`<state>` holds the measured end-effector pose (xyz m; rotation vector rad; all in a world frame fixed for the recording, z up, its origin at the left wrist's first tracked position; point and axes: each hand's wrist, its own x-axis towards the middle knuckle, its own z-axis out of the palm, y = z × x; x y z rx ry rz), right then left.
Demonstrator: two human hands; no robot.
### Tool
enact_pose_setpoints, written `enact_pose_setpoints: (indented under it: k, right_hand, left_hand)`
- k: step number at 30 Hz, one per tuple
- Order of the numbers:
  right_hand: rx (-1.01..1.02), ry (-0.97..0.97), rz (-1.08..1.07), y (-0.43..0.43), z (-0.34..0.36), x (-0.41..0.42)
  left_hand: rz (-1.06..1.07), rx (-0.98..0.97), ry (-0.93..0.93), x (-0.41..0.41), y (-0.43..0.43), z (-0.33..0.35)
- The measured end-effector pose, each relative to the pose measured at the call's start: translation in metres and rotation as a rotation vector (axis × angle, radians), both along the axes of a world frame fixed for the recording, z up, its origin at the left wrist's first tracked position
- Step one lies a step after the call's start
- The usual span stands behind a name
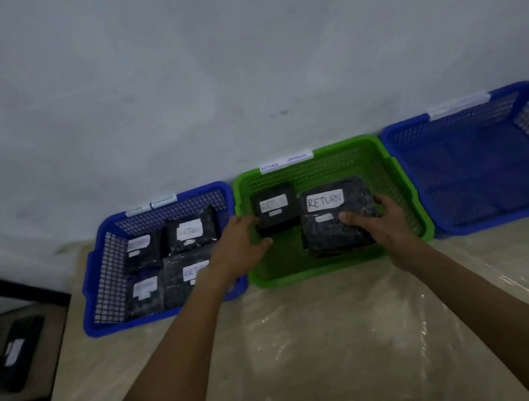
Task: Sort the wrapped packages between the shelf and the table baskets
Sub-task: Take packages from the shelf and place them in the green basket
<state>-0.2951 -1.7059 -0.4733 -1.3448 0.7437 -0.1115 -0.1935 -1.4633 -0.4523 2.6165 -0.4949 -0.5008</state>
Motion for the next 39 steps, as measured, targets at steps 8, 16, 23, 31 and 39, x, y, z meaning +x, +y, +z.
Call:
enact_pose_setpoints:
  k: [8,16,23,31,39]
  right_hand:
    - [-0.050,0.124,0.074,-0.008,-0.038,0.030]
    - [-0.110,0.143,0.131,-0.030,-0.056,0.057]
    - [-0.184,0.153,0.150,-0.033,-0.068,0.084]
    - [-0.656,0.215,0.262,-0.033,-0.085,0.093]
    - [-0.896,0.261,0.386,-0.011,-0.093,0.079]
  left_hand:
    - [0.071,0.068,-0.148,0.008,-0.009,-0.021]
    - [0.049,0.145,-0.286,0.024,-0.012,-0.038]
    - [0.033,0.217,-0.347,0.022,-0.009,-0.058]
    - [0.160,0.133,-0.316,0.021,-0.010,-0.069]
    - [0.203,0.029,-0.252,0.020,-0.012,-0.070]
